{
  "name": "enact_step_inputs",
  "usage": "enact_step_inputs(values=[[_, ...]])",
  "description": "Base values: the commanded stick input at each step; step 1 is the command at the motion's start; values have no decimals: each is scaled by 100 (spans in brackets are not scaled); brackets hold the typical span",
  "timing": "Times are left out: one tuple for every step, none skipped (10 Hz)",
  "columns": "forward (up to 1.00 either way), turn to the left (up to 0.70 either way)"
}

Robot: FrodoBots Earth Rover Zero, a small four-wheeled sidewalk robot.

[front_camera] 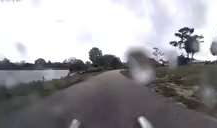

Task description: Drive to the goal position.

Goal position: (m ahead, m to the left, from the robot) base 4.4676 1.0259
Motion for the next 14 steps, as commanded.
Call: enact_step_inputs(values=[[70, 0], [70, 0], [70, 0], [70, 0], [70, 0], [70, 0], [70, 0], [70, 0], [70, 0], [70, 0], [70, 0], [70, 0], [70, 0], [70, 0]])
